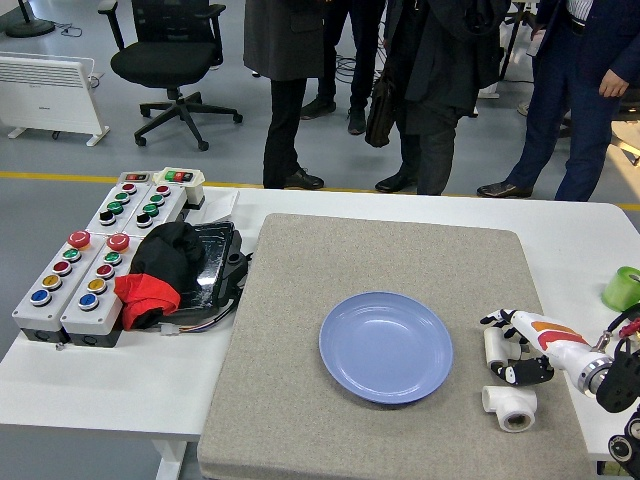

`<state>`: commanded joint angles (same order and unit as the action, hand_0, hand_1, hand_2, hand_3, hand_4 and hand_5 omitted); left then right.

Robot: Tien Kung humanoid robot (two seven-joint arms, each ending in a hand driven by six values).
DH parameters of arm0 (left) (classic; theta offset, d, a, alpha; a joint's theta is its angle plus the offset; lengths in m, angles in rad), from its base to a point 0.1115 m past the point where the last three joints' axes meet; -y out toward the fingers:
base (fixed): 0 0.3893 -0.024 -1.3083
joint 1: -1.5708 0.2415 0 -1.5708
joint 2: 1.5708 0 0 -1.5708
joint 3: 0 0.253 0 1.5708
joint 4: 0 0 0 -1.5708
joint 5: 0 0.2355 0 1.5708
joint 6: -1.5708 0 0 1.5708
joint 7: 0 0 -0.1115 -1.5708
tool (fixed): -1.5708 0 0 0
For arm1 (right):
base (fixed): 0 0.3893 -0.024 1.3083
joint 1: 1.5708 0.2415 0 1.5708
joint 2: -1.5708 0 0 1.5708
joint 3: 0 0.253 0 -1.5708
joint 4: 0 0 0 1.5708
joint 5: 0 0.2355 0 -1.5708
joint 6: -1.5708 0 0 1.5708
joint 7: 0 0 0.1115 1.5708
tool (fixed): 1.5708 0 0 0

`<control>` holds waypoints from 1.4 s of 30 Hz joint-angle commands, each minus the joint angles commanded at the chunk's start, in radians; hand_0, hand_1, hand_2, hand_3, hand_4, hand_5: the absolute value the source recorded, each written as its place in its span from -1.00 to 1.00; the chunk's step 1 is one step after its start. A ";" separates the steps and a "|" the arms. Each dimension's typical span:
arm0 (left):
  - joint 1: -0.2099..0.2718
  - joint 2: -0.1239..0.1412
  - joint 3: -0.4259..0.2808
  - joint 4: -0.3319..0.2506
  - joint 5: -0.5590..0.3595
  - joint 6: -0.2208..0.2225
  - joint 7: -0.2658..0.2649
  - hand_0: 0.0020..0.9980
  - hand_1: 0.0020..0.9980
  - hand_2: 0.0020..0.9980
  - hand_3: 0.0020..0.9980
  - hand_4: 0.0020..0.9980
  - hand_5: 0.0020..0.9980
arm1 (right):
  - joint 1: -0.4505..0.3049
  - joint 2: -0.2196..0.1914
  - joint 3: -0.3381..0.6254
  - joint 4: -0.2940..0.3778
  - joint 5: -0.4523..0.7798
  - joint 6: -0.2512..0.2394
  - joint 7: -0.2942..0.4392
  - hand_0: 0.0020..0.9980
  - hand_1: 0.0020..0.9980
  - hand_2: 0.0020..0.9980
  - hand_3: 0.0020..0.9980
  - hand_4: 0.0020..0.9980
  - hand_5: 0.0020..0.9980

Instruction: Pick pipe place plate twice

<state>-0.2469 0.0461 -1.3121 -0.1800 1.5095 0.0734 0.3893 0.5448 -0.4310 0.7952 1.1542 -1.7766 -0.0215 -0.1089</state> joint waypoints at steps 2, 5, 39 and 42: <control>-0.001 0.000 0.000 0.000 0.000 0.000 0.000 0.45 0.50 0.41 0.30 -0.20 1.00 | 0.001 0.000 -0.003 -0.003 -0.001 -0.001 0.001 0.09 0.26 0.31 0.53 0.48 -0.32; -0.001 0.000 0.000 0.000 0.000 0.000 0.000 0.45 0.50 0.41 0.30 -0.20 1.00 | 0.003 0.001 -0.006 -0.008 0.000 -0.012 0.007 0.09 0.26 0.31 0.53 0.48 -0.32; -0.003 0.000 0.004 0.000 -0.001 -0.002 0.000 0.44 0.49 0.40 0.30 -0.20 1.00 | 0.061 0.034 0.002 0.162 0.064 -0.066 0.051 -0.43 -0.12 0.06 0.41 0.32 -0.47; -0.002 0.000 0.004 0.000 -0.001 -0.003 0.000 0.44 0.49 0.40 0.30 -0.20 1.00 | 0.109 0.066 -0.043 0.167 0.082 -0.057 0.049 -0.43 -0.12 0.06 0.41 0.32 -0.47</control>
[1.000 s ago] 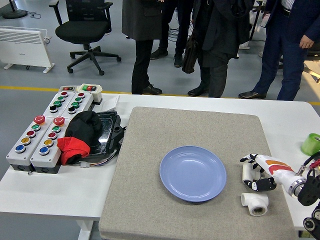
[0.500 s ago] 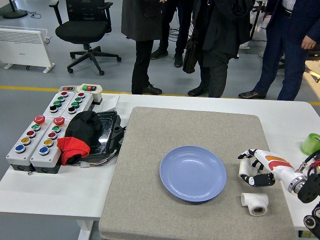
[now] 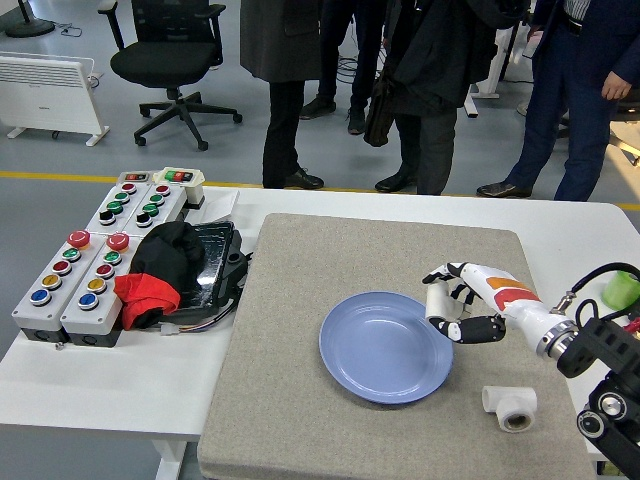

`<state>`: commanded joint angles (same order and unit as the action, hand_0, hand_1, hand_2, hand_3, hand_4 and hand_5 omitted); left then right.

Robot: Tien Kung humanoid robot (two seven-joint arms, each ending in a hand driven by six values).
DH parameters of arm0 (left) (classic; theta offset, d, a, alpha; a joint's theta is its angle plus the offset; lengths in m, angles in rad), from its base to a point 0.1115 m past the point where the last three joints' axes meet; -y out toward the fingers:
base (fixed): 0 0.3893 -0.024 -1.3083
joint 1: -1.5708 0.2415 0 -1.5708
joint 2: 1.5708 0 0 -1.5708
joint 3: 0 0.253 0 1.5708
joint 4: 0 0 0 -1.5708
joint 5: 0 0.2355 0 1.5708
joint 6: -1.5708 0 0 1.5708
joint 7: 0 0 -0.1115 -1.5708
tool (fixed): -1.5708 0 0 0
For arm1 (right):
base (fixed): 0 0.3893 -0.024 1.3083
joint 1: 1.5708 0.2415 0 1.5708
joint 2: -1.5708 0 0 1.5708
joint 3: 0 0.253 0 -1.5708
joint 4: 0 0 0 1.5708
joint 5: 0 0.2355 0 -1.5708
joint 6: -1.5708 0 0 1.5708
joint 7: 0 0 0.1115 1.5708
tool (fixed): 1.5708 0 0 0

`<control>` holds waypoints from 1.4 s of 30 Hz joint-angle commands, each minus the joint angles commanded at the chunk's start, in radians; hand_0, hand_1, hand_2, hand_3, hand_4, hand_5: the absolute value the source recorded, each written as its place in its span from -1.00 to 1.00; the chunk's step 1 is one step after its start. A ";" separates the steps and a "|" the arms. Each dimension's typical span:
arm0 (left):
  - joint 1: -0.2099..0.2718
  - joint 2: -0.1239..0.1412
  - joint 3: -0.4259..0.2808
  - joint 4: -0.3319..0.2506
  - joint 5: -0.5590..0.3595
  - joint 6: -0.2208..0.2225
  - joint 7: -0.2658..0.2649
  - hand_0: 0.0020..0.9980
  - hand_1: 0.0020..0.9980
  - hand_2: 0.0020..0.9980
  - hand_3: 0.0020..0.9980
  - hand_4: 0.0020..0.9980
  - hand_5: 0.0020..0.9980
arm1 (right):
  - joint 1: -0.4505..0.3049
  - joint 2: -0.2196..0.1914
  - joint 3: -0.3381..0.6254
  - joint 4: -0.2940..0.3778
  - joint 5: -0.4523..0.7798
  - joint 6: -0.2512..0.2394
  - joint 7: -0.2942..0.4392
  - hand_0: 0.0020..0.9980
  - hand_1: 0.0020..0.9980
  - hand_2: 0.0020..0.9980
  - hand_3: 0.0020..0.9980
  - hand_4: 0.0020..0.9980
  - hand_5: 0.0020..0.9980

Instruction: Pick pipe place plate twice

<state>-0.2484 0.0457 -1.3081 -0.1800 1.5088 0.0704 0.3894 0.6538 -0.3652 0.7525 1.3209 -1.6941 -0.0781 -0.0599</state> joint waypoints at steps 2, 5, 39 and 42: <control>0.001 0.000 0.001 0.000 0.000 0.000 0.000 0.44 0.49 0.40 0.30 -0.20 1.00 | 0.014 0.010 -0.016 -0.002 0.006 0.001 0.000 -0.43 -0.12 0.06 0.41 0.32 -0.47; 0.004 0.000 0.000 0.000 0.002 -0.001 0.001 0.44 0.49 0.40 0.30 -0.20 1.00 | 0.059 0.052 -0.075 -0.025 0.028 0.005 0.000 -0.43 -0.12 0.07 0.41 0.31 -0.48; 0.005 0.001 0.007 0.000 -0.005 -0.001 0.000 0.45 0.50 0.40 0.30 -0.20 1.00 | 0.237 0.281 -0.334 -0.324 0.042 0.029 -0.053 0.74 0.66 0.86 0.73 0.34 -0.45; 0.004 0.001 0.007 0.000 -0.005 -0.001 -0.001 0.45 0.50 0.40 0.30 -0.20 1.00 | 0.237 0.279 -0.327 -0.324 0.039 0.053 -0.065 0.74 0.66 0.86 0.73 0.34 -0.45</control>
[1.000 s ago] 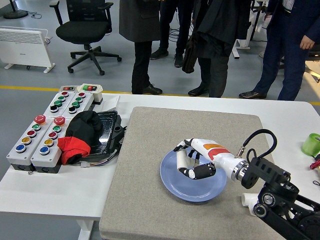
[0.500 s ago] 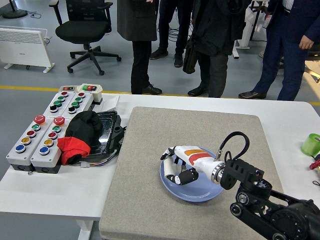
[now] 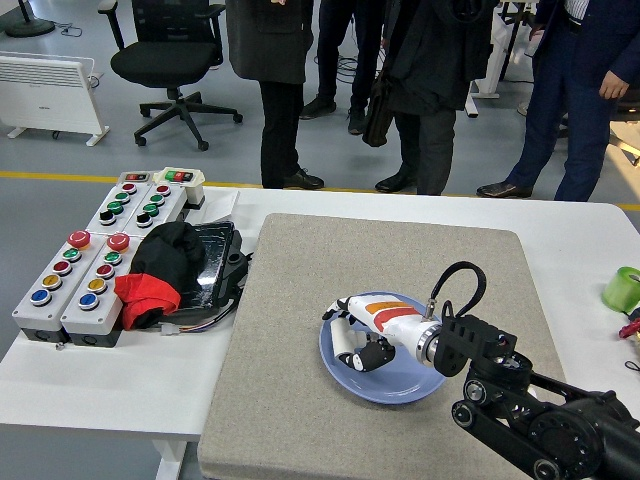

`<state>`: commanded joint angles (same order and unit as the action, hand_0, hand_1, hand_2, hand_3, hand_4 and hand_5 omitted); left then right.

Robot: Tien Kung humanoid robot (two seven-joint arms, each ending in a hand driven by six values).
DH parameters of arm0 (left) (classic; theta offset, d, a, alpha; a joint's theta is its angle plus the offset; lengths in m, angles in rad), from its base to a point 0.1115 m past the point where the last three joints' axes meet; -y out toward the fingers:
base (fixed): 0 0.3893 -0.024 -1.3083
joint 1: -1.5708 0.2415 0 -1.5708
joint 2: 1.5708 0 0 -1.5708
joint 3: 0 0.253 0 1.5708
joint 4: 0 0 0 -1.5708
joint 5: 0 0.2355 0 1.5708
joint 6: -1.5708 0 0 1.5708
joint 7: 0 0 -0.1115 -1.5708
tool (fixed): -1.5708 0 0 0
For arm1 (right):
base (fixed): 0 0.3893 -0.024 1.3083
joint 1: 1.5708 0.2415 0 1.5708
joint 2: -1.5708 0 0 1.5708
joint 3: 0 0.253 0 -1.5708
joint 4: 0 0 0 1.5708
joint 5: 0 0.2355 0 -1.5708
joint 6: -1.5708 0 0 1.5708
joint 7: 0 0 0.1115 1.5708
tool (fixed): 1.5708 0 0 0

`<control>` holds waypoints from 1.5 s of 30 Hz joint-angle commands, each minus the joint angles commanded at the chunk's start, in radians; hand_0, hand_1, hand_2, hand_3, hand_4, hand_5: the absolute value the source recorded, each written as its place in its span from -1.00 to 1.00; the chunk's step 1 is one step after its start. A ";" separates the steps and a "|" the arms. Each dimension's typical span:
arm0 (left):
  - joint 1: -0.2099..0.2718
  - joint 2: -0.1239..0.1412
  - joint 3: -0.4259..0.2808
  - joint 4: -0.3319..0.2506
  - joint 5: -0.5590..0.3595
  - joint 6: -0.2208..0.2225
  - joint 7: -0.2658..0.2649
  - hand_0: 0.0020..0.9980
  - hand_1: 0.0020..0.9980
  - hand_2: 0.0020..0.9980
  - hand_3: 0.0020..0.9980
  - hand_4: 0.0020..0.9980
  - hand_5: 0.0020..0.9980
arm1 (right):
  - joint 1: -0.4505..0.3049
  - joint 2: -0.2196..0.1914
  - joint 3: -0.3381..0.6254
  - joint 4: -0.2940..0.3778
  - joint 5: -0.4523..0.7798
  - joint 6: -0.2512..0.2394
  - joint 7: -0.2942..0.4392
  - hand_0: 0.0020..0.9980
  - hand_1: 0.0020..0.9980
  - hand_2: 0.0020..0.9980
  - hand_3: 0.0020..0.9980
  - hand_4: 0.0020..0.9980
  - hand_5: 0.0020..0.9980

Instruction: Pick pipe place plate twice

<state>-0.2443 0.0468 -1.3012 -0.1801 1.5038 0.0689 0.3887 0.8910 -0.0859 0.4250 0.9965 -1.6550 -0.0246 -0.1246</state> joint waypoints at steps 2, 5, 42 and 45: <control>0.000 0.000 0.000 0.000 -0.001 0.000 0.000 0.45 0.50 0.40 0.30 -0.20 1.00 | -0.001 -0.001 0.005 -0.001 -0.003 0.013 -0.007 0.74 0.66 0.86 0.73 0.34 -0.45; 0.000 0.000 0.000 0.000 -0.001 0.001 0.000 0.45 0.50 0.40 0.30 -0.20 1.00 | -0.002 -0.002 0.013 0.000 -0.008 0.030 -0.017 0.98 0.84 1.00 0.92 0.38 -0.44; -0.004 0.003 -0.004 0.000 0.007 0.004 0.000 0.45 0.50 0.41 0.30 -0.20 1.00 | -0.173 -0.296 0.423 0.369 0.007 0.415 -0.121 1.00 0.87 1.00 1.00 0.49 -0.32; -0.002 0.003 -0.005 0.000 0.010 0.005 0.000 0.45 0.50 0.41 0.30 -0.21 1.00 | -0.230 -0.364 0.468 0.439 0.036 0.457 -0.132 1.00 0.87 1.00 1.00 0.52 -0.27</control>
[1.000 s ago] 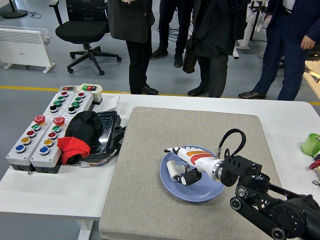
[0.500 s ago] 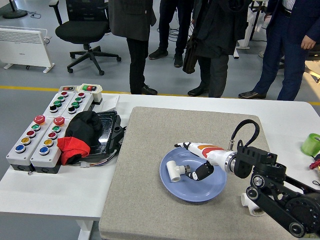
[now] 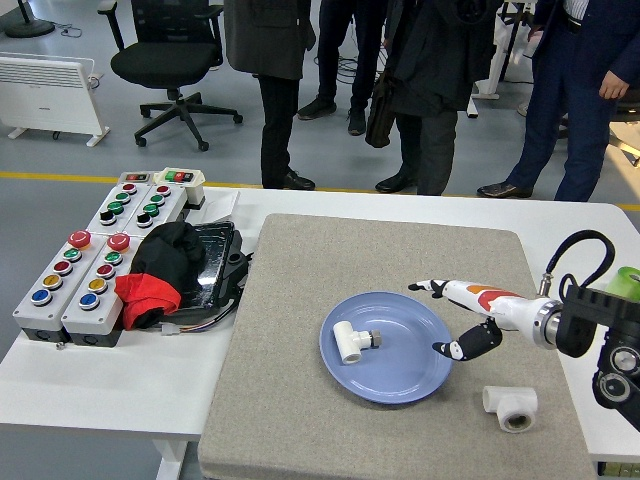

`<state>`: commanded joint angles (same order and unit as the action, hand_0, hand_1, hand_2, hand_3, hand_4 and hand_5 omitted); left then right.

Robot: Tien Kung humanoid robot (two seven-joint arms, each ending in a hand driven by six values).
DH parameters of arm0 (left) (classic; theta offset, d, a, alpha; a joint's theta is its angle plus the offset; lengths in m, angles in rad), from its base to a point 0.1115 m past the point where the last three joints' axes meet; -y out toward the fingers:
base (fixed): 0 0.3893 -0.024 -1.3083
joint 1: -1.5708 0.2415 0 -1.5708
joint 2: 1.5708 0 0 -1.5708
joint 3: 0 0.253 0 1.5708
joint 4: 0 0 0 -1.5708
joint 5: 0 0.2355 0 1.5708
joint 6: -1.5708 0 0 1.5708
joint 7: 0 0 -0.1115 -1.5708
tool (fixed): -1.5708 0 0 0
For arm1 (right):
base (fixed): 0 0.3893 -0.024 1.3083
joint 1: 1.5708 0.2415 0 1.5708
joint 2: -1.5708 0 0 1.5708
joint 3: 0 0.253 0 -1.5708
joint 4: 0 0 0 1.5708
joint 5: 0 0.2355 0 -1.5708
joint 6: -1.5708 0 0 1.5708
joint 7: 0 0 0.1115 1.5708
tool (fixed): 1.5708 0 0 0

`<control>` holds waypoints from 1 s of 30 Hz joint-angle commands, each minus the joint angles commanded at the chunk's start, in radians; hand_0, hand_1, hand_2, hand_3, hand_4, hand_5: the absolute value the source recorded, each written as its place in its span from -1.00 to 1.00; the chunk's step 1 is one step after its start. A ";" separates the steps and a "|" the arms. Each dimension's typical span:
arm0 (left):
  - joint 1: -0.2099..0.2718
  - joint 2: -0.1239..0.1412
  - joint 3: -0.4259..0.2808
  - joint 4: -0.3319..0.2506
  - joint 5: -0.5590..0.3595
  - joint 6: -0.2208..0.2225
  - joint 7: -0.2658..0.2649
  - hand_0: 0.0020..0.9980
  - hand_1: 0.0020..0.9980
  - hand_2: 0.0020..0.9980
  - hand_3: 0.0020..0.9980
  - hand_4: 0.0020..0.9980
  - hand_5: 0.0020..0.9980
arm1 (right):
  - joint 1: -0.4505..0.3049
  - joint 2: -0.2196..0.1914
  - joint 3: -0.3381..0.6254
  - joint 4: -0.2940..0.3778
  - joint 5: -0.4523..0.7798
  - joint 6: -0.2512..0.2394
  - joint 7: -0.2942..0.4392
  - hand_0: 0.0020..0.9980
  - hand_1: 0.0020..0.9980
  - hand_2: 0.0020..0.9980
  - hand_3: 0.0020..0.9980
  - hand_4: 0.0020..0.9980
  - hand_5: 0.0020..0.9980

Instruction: Pick pipe place plate twice

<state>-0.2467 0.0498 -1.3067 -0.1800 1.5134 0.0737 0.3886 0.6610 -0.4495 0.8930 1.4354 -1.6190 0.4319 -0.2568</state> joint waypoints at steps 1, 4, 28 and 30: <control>0.000 0.000 0.000 0.000 0.000 0.000 0.000 0.45 0.50 0.41 0.30 -0.21 1.00 | -0.013 -0.015 0.009 0.016 0.004 0.007 -0.002 1.00 0.87 1.00 1.00 0.52 -0.27; 0.002 0.000 0.000 0.000 0.001 0.001 0.000 0.45 0.50 0.41 0.30 -0.21 1.00 | -0.074 -0.079 0.039 0.076 0.005 0.028 -0.007 1.00 0.87 1.00 1.00 0.52 -0.27; 0.006 -0.005 0.002 0.000 0.005 -0.001 -0.004 0.45 0.50 0.41 0.29 -0.20 1.00 | -0.208 -0.182 0.008 0.118 -0.096 0.048 0.029 1.00 0.89 1.00 1.00 0.59 -0.28; 0.005 -0.005 0.002 0.000 0.006 -0.002 -0.004 0.45 0.50 0.40 0.29 -0.20 1.00 | -0.207 -0.181 0.002 0.109 -0.108 0.038 0.034 1.00 0.89 1.00 1.00 0.60 -0.33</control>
<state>-0.2419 0.0451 -1.3051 -0.1800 1.5189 0.0721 0.3843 0.4536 -0.6303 0.8953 1.5449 -1.7268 0.4704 -0.2224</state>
